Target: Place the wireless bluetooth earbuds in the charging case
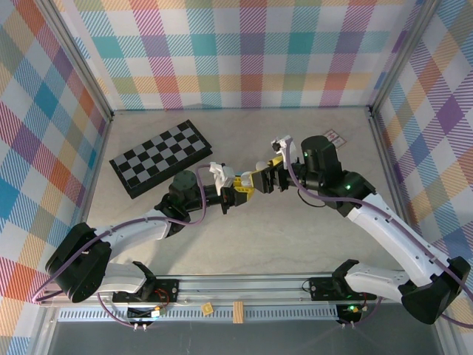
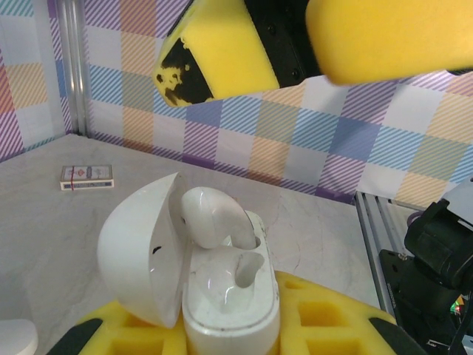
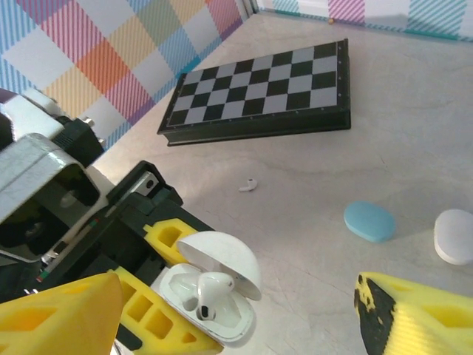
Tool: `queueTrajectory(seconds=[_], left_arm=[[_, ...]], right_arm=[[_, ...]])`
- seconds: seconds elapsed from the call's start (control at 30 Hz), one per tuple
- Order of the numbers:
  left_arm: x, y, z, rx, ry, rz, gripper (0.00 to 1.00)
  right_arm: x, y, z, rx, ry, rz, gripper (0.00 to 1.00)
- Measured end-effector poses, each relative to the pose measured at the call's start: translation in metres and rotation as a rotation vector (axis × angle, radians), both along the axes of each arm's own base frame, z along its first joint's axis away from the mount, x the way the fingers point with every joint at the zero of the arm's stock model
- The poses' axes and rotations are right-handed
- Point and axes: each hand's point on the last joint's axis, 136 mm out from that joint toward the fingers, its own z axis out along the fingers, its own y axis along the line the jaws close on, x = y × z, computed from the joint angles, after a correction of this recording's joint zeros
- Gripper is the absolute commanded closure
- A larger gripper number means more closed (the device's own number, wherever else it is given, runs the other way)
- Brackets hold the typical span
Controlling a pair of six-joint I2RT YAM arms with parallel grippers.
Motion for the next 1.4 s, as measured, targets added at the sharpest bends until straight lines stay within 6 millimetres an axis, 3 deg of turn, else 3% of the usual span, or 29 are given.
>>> queueTrajectory(seconds=[0.5, 1.17, 1.4], left_arm=[[-0.004, 0.002, 0.005, -0.009, -0.01, -0.009, 0.95], [-0.004, 0.002, 0.004, -0.008, -0.01, -0.01, 0.95], [-0.002, 0.005, -0.002, 0.009, -0.059, 0.019, 0.95]], right_arm=[[0.004, 0.0, -0.028, -0.075, 0.062, -0.007, 0.23], [0.003, 0.002, -0.028, -0.06, 0.08, -0.001, 0.19], [-0.002, -0.002, -0.013, -0.019, 0.047, -0.008, 0.18]])
